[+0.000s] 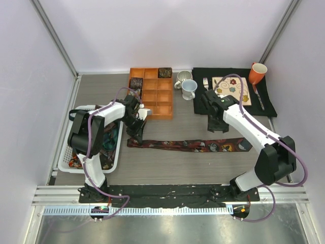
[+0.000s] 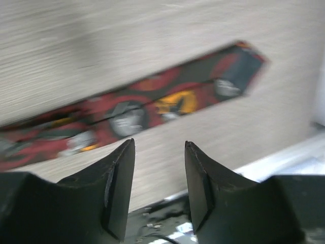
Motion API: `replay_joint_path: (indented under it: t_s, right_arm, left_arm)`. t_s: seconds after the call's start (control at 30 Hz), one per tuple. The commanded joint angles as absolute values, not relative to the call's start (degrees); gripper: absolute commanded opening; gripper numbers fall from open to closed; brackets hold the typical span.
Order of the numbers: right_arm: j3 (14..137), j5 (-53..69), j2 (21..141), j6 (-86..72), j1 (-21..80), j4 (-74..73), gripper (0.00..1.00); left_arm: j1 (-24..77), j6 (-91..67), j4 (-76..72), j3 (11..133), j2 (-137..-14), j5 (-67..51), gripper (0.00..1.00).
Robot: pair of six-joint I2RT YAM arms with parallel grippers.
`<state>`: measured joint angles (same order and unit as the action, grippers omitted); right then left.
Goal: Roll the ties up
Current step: Flatten out the tie at the center of the board.
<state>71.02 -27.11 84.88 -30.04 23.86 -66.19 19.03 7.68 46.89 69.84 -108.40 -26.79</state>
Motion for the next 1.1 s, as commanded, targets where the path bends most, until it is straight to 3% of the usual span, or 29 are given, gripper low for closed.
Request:
replay_joint_path:
  t_s: [0.0,0.27,0.37,0.67,0.87,1.03,1.07]
  right_arm:
    - [71.8,-14.78,84.45,-31.02,28.81,-56.44,0.48]
    - [77.78,-10.99,99.48,-32.08,39.19,-48.43,0.19]
    - [78.92,-10.2,104.31,-32.17,40.08,-47.46,0.15]
    - [69.71,-13.18,104.95,-31.64,37.45,-47.9,0.15]
    - [66.97,-21.25,92.74,-30.85,30.86,-55.89,0.16]
    - [67.49,-25.39,84.57,-28.39,24.27,-62.47,0.22]
    - [67.76,-25.57,84.12,-28.3,23.21,-63.27,0.27]
  left_arm:
    - [18.46,8.26,45.7,69.35,-108.72,-23.2,0.0]
    - [18.46,7.65,44.91,69.0,-109.77,-22.94,0.0]
    - [18.46,7.65,44.91,68.99,-110.21,-22.59,0.0]
    - [18.46,7.56,44.47,68.56,-110.65,-21.27,0.0]
    - [18.37,7.65,44.21,67.94,-110.57,-20.92,0.0]
    - [18.46,7.73,44.65,68.2,-110.39,-21.71,0.0]
    - [18.37,7.73,44.65,68.2,-110.22,-21.97,0.0]
